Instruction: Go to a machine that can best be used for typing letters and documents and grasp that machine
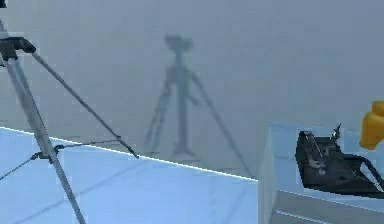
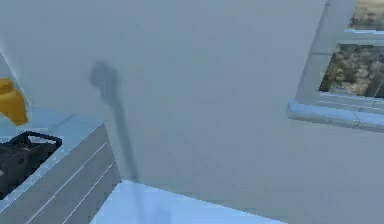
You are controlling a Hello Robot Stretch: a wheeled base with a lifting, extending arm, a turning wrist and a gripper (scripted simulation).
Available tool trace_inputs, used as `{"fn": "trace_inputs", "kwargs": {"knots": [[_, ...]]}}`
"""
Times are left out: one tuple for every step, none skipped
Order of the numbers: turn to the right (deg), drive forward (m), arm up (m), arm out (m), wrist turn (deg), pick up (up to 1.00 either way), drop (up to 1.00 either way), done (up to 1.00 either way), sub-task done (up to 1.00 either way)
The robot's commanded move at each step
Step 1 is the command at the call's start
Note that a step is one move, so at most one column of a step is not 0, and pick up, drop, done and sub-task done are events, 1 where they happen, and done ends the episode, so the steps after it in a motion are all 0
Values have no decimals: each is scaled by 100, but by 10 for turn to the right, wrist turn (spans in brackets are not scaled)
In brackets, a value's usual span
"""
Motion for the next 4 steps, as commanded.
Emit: {"fn": "trace_inputs", "kwargs": {"knots": [[-420,0,0,0,0,0,0,0,0],[450,0,0,0,0,0,0,0,0],[390,0,0,0,0,0,0,0,0],[0,40,0,0,0,0,0,0,0]]}}
